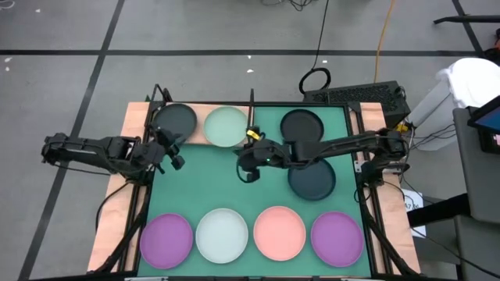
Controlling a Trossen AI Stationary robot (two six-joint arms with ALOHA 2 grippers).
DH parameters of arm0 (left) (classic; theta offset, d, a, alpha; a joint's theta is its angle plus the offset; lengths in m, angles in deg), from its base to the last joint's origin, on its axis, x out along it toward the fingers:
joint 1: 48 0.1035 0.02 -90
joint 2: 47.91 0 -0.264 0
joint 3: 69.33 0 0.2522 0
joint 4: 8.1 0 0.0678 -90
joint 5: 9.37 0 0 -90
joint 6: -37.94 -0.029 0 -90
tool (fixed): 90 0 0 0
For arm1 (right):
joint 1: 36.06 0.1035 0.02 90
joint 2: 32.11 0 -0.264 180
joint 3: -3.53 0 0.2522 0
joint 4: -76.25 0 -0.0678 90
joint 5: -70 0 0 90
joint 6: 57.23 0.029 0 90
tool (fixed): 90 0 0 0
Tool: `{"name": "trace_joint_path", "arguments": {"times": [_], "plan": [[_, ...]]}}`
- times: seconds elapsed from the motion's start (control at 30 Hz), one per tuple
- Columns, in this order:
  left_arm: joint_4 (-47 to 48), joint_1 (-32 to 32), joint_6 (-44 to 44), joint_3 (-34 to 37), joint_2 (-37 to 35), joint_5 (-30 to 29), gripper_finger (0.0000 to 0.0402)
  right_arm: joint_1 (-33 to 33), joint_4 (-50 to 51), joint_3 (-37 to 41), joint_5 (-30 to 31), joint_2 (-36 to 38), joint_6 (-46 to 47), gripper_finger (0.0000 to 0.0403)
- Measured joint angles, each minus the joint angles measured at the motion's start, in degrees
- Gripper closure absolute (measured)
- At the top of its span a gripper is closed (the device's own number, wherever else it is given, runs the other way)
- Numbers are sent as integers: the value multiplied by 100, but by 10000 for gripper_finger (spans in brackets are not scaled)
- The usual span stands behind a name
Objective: Place and stack plates onto a shelf
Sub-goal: Adjust the shelf on the table
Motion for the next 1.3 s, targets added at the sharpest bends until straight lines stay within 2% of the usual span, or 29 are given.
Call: {"name": "trace_joint_path", "arguments": {"times": [0.1, 0.2, 0.37, 0.53, 0.6, 0.73, 0.87, 1.0, 1.3], "plan": [[102, 170, 215, 0, 70, 372, 293, 68, 397, 297, 0, 289, 473, 401], [102, 304, 282, 0, 181, 444, 293, 45, 201, 896, -2, 481, 678, 401], [119, 715, 578, 0, 446, 390, 293, -338, -1505, 2102, -2, 532, 676, 401], [177, 1386, 718, 0, 826, 239, 293, -817, -3440, 3036, 2, 511, 490, 401], [172, 1635, 705, 0, 1011, 244, 293, -1001, -3807, 3257, -261, 503, 512, 401], [96, 2055, 590, 0, 1359, 260, 293, -1343, -4253, 3380, -1322, 484, 808, 402], [-143, 2344, 411, 0, 1651, 405, 293, -1440, -4521, 3380, -1437, 355, 853, 402], [-432, 2504, 188, 0, 1916, 571, 293, -1541, -4859, 3370, -1832, 191, 862, 402], [-525, 2717, -7, 0, 2299, 631, 293, -1726, -5225, 3372, -1796, -156, 911, 403]]}}
